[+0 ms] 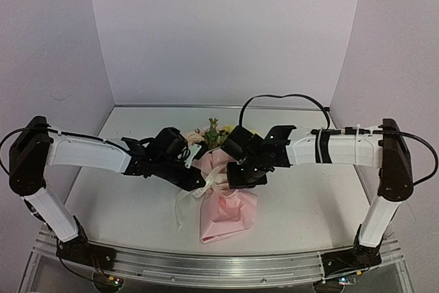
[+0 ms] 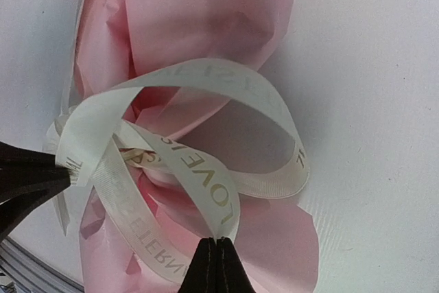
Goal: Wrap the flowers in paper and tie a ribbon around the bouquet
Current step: Pick up the half-tied ribbon from the folded bouquet, then cross the half-tied ribbon over the folded bouquet.
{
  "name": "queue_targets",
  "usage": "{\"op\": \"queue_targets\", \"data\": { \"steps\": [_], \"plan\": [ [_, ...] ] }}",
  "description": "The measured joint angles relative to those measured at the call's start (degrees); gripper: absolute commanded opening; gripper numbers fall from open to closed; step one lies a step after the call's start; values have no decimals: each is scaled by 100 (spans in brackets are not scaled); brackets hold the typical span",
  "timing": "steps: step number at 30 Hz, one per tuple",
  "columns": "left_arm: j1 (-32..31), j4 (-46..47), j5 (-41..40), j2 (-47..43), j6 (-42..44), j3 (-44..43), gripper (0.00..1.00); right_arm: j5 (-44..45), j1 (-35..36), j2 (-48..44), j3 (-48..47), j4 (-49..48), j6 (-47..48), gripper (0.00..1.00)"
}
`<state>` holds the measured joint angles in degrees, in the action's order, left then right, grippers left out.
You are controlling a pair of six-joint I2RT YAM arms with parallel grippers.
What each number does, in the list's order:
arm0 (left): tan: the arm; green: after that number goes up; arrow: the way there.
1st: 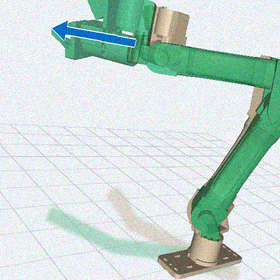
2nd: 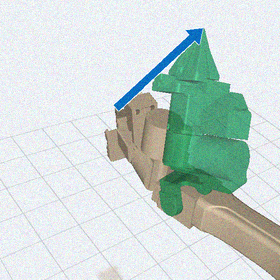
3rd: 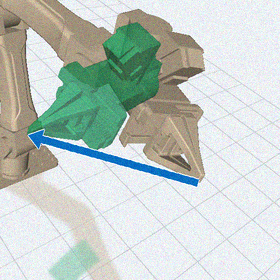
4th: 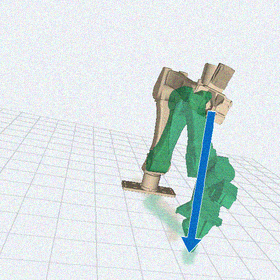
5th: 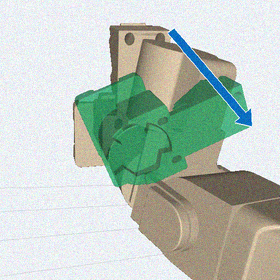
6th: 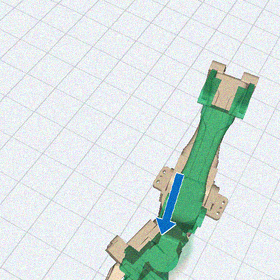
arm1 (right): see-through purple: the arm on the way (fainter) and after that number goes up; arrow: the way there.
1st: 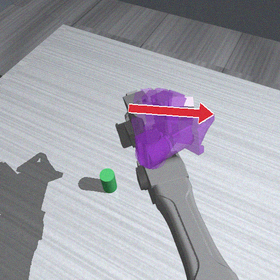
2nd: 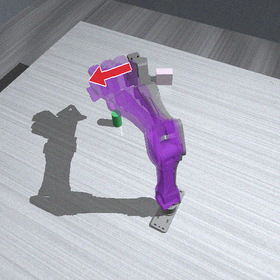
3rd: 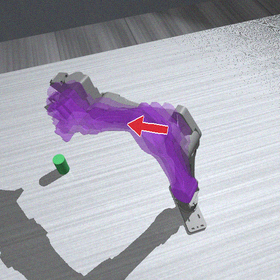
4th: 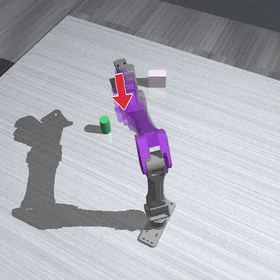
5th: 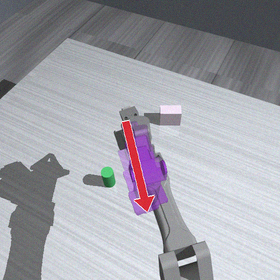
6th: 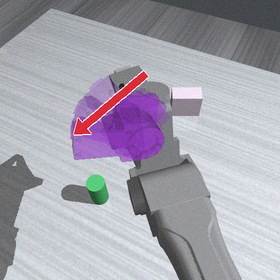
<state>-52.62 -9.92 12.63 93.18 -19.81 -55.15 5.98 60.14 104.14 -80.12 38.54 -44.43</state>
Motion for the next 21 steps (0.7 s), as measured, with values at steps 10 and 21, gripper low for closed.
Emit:
{"op": "queue_targets", "data": {
  "steps": [10, 21],
  "plan": [
    [36, -1252, 595, -130, -758, -1310, 0, 100, -70, 0, -400, 176, 161, 0],
    [321, -924, 1896, -84, -3382, -1759, 0, 186, -423, 0, -682, 298, 393, 0]
  ]
}}
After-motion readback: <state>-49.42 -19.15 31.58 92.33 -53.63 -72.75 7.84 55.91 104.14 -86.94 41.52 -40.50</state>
